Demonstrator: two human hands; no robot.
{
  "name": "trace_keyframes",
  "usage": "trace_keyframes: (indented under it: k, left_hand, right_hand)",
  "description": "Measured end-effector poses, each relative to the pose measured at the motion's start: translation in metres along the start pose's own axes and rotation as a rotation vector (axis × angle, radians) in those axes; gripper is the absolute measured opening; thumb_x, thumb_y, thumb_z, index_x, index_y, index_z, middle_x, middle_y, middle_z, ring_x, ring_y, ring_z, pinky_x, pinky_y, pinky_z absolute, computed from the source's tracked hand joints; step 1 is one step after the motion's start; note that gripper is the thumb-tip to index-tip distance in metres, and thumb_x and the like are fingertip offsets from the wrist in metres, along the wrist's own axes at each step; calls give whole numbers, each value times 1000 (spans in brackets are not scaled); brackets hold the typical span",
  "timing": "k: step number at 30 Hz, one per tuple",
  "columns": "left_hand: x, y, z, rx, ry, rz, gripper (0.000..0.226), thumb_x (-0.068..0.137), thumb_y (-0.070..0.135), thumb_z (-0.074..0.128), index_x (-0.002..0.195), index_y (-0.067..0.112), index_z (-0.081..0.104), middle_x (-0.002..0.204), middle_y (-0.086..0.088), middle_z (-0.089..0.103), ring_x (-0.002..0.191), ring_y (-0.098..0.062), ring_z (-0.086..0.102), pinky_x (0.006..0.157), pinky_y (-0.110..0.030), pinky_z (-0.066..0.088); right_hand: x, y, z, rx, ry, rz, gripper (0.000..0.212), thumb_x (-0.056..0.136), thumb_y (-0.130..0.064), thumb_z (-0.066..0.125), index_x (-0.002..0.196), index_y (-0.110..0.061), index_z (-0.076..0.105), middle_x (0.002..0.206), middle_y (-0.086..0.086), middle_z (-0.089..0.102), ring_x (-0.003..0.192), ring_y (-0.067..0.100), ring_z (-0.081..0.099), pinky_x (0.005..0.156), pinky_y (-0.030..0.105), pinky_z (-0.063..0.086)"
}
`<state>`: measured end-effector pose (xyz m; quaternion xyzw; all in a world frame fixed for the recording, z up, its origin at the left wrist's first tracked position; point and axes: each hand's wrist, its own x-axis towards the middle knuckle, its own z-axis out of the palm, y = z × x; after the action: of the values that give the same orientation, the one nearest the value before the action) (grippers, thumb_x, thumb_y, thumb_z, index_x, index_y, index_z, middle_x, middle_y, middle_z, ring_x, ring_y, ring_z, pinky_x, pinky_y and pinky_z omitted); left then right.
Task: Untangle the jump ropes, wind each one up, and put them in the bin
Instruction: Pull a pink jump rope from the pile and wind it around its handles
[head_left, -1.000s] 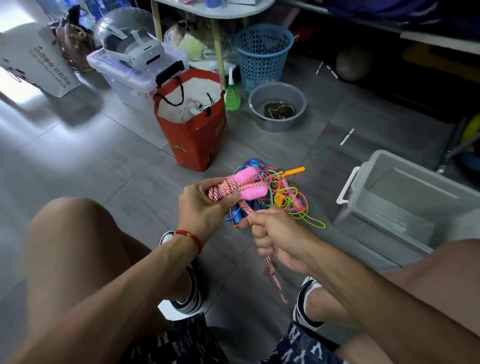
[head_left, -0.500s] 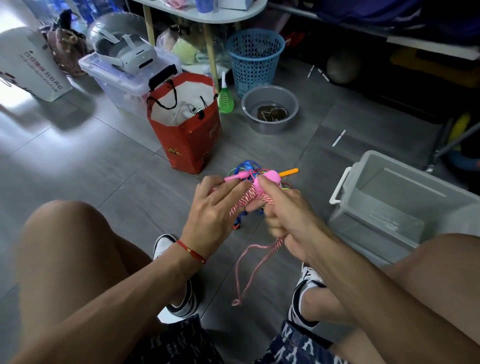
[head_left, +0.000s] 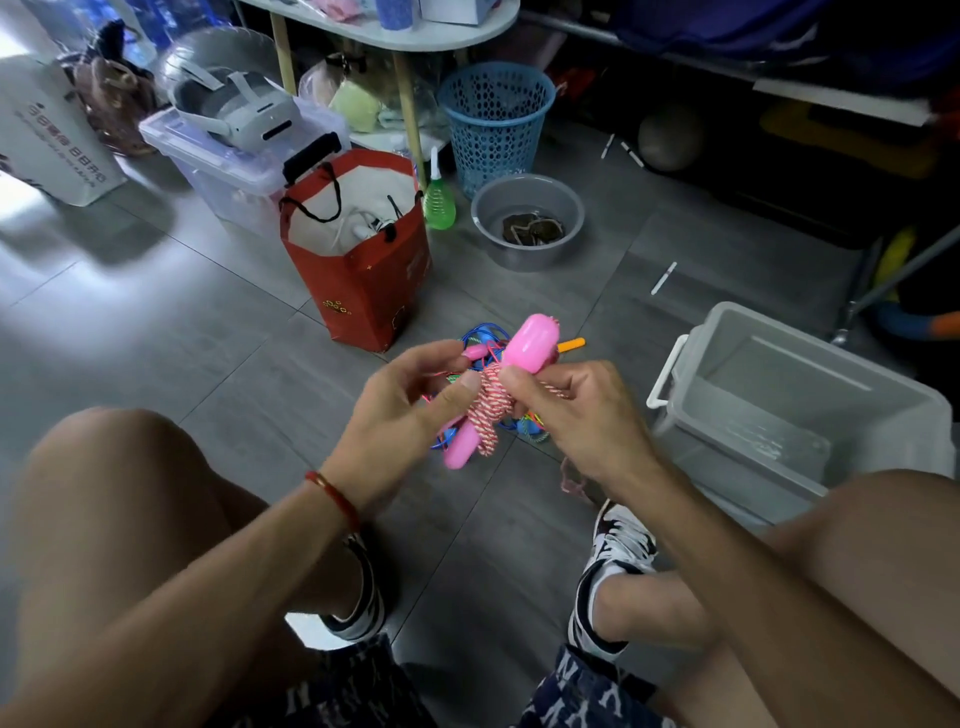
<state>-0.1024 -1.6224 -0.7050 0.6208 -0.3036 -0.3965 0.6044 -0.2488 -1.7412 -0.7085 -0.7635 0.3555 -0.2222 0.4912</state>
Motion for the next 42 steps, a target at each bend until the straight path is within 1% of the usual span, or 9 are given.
trace_keyframes:
  k: [2, 5, 10, 17, 22, 26, 29, 36, 42]
  left_hand:
    - [7, 1, -10, -227, -231, -275, 35, 96, 25, 63, 123, 4, 64, 120, -14, 70, 105, -30, 64, 89, -38, 53]
    - [8, -6, -13, -194, -403, -334, 42, 100, 28, 52, 127, -3, 60, 117, -22, 69, 93, -32, 66, 81, -40, 53]
    - [18, -25, -8, 315, -105, 21, 25, 95, 36, 64, 108, 16, 70, 90, -4, 72, 75, -11, 59, 72, -35, 52]
    - [19, -31, -5, 623, 108, 90, 16, 88, 36, 71, 104, 30, 70, 68, 10, 64, 56, 6, 53, 58, -12, 39]
    - [13, -44, 3, 794, 134, 368, 31, 88, 33, 68, 114, 16, 69, 91, 3, 71, 81, -14, 62, 71, -25, 46]
    - [8, -52, 9, 1019, 65, 516, 52, 88, 35, 69, 137, 18, 58, 122, 2, 64, 103, -23, 58, 80, -40, 46]
    - [2, -40, 9, 788, -80, 596, 43, 93, 23, 68, 134, 14, 62, 131, 2, 62, 112, -17, 59, 96, -31, 45]
    - [3, -20, -9, -399, -419, -366, 39, 98, 27, 53, 129, 4, 59, 112, -30, 65, 100, -39, 67, 87, -52, 57]
    - [11, -26, 2, -47, -155, -172, 34, 87, 22, 63, 114, 2, 65, 82, -14, 67, 64, -21, 60, 57, -28, 47]
  right_hand:
    - [0, 4, 1, -16, -96, -58, 52, 88, -60, 61, 76, -12, 78, 58, 9, 62, 56, 12, 46, 57, 40, 43]
    - [2, 10, 1, -26, -175, -47, 45, 92, -57, 60, 88, -17, 80, 76, -1, 76, 73, 21, 70, 68, 43, 55]
    - [-2, 11, 20, -20, -125, 143, 33, 103, -34, 55, 77, -20, 70, 51, -8, 58, 48, 5, 47, 55, 29, 37]
    - [-7, 1, 33, 8, -151, 286, 35, 105, -17, 45, 84, -12, 72, 67, 3, 71, 47, -1, 48, 55, 27, 36]
    - [-14, -1, 39, -30, -13, 267, 52, 98, -16, 53, 48, -20, 61, 42, -8, 54, 38, 6, 38, 50, 27, 27]
    - [-16, -3, 38, 106, 78, 270, 59, 94, -49, 64, 47, -14, 60, 41, -7, 51, 42, 8, 43, 52, 27, 31]
    - [-8, 6, 30, 145, 118, 258, 64, 84, -66, 67, 59, -7, 67, 50, 7, 55, 52, 16, 45, 55, 40, 38]
    - [-3, 6, 10, 187, -301, 46, 47, 91, -52, 63, 56, -20, 68, 52, 4, 59, 53, 13, 50, 53, 36, 45]
    - [-2, 5, 15, 33, -70, 149, 35, 85, -47, 75, 70, -17, 79, 53, 11, 40, 45, 9, 31, 40, 18, 28]
